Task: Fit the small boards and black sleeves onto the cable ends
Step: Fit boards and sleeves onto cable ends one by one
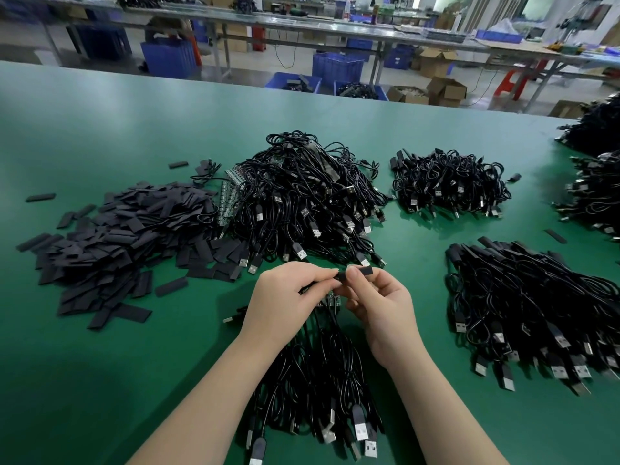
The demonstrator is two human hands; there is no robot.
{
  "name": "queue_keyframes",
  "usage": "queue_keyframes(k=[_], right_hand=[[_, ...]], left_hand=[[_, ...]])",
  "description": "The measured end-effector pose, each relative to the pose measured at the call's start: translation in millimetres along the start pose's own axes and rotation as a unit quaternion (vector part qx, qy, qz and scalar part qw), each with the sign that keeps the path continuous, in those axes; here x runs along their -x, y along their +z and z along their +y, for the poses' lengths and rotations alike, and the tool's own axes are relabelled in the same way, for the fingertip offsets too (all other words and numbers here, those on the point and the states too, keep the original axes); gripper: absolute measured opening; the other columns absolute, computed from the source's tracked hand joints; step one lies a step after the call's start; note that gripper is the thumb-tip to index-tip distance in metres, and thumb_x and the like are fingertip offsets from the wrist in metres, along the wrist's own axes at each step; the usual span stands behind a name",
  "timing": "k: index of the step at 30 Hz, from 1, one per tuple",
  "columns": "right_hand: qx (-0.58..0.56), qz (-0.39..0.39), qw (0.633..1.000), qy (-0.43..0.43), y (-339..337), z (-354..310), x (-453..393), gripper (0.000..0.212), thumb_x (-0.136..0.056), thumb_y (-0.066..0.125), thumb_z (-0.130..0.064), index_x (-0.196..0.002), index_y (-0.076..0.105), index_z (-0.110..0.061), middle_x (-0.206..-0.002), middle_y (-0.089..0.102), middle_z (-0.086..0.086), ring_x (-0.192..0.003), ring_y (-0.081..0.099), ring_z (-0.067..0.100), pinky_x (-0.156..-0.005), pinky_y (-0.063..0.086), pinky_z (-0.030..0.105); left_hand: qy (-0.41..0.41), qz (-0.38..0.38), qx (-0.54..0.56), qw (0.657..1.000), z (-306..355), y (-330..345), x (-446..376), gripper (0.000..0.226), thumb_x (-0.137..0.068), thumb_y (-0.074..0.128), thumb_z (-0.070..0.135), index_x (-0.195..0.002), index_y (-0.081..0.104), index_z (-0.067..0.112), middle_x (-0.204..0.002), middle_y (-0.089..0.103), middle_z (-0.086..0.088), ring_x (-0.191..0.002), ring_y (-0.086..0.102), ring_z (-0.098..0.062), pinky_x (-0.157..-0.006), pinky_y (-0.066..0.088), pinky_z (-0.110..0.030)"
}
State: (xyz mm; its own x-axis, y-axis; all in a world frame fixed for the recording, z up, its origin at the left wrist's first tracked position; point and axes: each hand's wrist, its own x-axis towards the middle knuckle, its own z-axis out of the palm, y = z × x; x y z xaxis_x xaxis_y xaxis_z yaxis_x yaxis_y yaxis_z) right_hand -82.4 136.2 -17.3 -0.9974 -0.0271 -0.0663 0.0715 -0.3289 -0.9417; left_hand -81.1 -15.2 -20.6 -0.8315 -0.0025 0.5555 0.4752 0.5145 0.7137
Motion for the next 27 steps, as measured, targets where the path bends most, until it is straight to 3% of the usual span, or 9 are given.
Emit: queue_keyframes(k=[9, 14, 17, 21, 24, 27], right_hand=[[0.035, -0.004, 0.999, 0.013, 0.2, 2.7, 0.4, 0.018, -0.069, 0.080, -0.038, -0.082, 0.079, -0.026, -0.078, 0.074, 0.001, -0.074, 0.071, 0.014, -0.059, 0.051, 0.019], [0.046, 0.019, 0.999, 0.010, 0.5, 2.5, -1.0, 0.022, -0.061, 0.082, -0.046, -0.067, 0.076, -0.025, -0.074, 0.072, 0.002, -0.073, 0.068, 0.013, -0.061, 0.051, 0.020], [0.057, 0.017, 0.998, 0.009, 0.4, 5.5, -1.1, 0.023, -0.061, 0.081, -0.047, -0.067, 0.076, -0.024, -0.073, 0.071, 0.003, -0.073, 0.067, 0.015, -0.062, 0.050, 0.022], [0.053, 0.007, 0.999, 0.008, 1.3, 5.9, 0.1, 0.021, -0.065, 0.080, -0.043, -0.070, 0.077, -0.024, -0.074, 0.072, 0.003, -0.072, 0.067, 0.016, -0.061, 0.049, 0.021], [0.062, 0.010, 0.997, -0.032, 3.8, 5.5, 1.4, 0.016, -0.076, 0.079, -0.032, -0.091, 0.078, -0.028, -0.078, 0.074, -0.001, -0.070, 0.068, 0.011, -0.062, 0.050, 0.016], [0.112, 0.041, 0.987, -0.109, 4.4, 7.0, 2.5, 0.040, -0.090, 0.071, -0.013, -0.121, 0.064, -0.037, -0.089, 0.077, -0.005, -0.078, 0.071, 0.008, -0.071, 0.053, 0.015]], left_hand=[[0.017, -0.018, -0.036, 0.999, 2.3, -3.4, -0.9, 0.017, -0.084, 0.069, 0.022, -0.099, 0.078, 0.020, -0.093, 0.074, 0.014, -0.090, 0.065, 0.002, -0.080, 0.053, -0.023], [0.029, -0.013, -0.038, 0.999, 4.1, -2.9, -1.0, 0.016, -0.082, 0.076, 0.014, -0.098, 0.079, 0.018, -0.091, 0.075, 0.011, -0.090, 0.066, 0.000, -0.082, 0.048, -0.012], [0.023, -0.004, -0.025, 0.999, 4.3, -2.0, 1.4, 0.018, -0.081, 0.074, 0.015, -0.098, 0.078, 0.017, -0.088, 0.075, 0.009, -0.087, 0.066, -0.002, -0.079, 0.052, -0.022], [0.038, -0.003, -0.026, 0.999, 5.1, -2.0, 0.1, 0.019, -0.080, 0.072, 0.017, -0.098, 0.078, 0.017, -0.084, 0.074, 0.009, -0.083, 0.064, -0.003, -0.076, 0.051, -0.022], [0.024, -0.002, -0.034, 0.999, 3.5, -1.1, -0.9, 0.018, -0.082, 0.071, 0.019, -0.098, 0.078, 0.019, -0.087, 0.074, 0.011, -0.086, 0.065, -0.001, -0.078, 0.050, -0.019], [-0.014, 0.021, -0.031, 0.999, 0.8, -0.7, -0.5, 0.018, -0.083, 0.076, 0.016, -0.100, 0.078, 0.021, -0.093, 0.074, 0.013, -0.092, 0.065, 0.003, -0.082, 0.049, -0.011]])
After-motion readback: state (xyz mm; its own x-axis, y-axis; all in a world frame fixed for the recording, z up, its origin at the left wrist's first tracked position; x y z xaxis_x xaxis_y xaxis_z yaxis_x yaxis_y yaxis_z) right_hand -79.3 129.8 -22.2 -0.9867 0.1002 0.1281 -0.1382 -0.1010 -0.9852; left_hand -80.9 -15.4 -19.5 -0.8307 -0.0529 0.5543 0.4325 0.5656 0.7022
